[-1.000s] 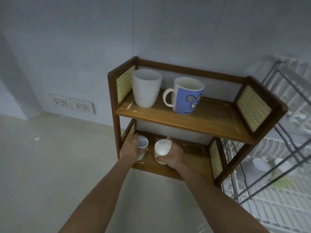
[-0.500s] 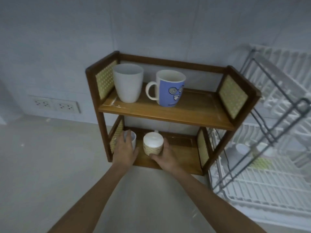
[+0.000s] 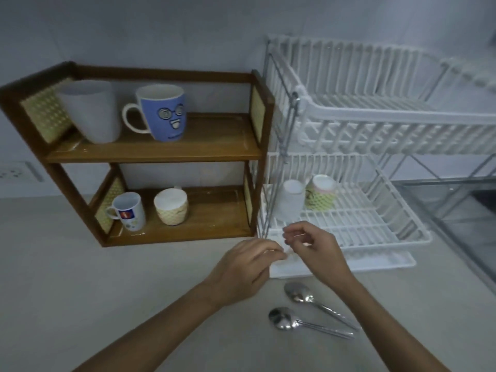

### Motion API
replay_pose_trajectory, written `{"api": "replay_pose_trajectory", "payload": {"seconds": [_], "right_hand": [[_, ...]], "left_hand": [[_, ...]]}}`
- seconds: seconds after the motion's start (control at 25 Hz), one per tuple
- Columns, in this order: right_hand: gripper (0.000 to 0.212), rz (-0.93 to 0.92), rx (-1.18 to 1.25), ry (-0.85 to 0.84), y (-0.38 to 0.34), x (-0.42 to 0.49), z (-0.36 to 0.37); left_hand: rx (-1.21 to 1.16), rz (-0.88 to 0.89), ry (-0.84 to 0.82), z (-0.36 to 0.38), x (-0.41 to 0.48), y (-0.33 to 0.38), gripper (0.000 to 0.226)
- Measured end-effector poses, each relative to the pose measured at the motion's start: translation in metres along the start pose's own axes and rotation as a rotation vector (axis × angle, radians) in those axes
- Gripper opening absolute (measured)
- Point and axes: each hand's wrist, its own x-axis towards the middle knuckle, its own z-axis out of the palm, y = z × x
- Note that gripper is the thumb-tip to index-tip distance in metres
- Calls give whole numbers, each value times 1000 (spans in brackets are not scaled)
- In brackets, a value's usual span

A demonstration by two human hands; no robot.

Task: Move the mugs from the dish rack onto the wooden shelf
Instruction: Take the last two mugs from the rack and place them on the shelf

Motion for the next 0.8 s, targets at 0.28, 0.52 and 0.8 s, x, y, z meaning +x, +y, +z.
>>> {"api": "replay_pose_trajectory", "payload": {"seconds": [0.28,0.52,0.8], "right_hand": [[57,-124,-1006,-269,75,92,-74],[69,-637,-1850,-320,97,143,-87],[58,-690,-1763,-136,98,175,-85]], "left_hand": [[199,-265,-246,70,90,22,49],[838,-366,-487,94,156,-3,63],[1135,-374,-679,111,190,-35,63]]}}
